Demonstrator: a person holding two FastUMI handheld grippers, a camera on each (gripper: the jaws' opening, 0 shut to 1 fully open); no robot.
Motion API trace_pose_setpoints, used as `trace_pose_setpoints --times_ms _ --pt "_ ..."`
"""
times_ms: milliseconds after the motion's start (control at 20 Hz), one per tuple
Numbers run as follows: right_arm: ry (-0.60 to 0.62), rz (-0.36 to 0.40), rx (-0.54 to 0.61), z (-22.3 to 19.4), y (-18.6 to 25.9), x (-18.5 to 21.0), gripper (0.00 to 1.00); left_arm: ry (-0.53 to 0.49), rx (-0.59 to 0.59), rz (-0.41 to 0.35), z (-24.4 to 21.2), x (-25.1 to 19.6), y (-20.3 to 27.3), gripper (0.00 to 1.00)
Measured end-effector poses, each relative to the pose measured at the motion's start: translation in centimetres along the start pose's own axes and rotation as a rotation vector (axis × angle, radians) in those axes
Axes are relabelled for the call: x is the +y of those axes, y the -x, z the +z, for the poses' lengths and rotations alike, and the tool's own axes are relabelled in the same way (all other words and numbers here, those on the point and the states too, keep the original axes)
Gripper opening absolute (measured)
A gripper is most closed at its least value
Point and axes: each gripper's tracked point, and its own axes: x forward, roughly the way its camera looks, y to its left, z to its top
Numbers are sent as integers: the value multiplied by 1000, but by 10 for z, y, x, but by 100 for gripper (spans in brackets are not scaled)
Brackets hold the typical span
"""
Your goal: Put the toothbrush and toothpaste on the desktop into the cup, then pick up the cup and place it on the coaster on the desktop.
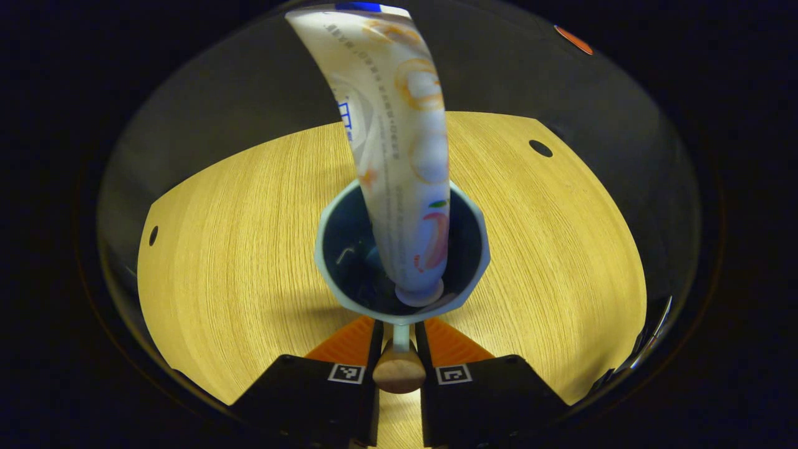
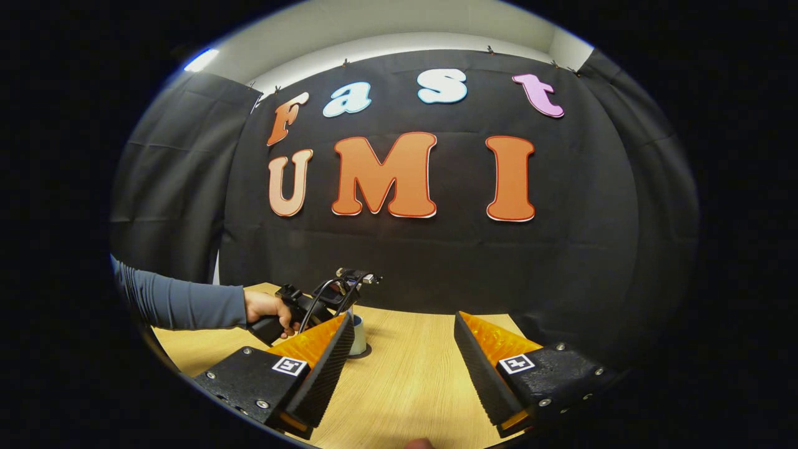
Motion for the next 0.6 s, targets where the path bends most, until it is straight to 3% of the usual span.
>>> trace_pose_setpoints --times_ms 200,300,450,550,600 --pt "0 2 28 -11 -1 3 96 -40 6 -23 -7 -18 -8 30" --pt "3 4 30 -12 0 7 96 -66 -10 -39 -7 -30 -12 48" --pt "-2 4 25 -13 -3 10 96 -121 -70 -3 -15 -24 -7 83" --pt "-9 -7 19 -13 -8 11 96 -119 -180 50 -2 -21 0 98" --pt "-15 -9 16 -13 -10 13 96 -114 -233 53 1 -22 2 100"
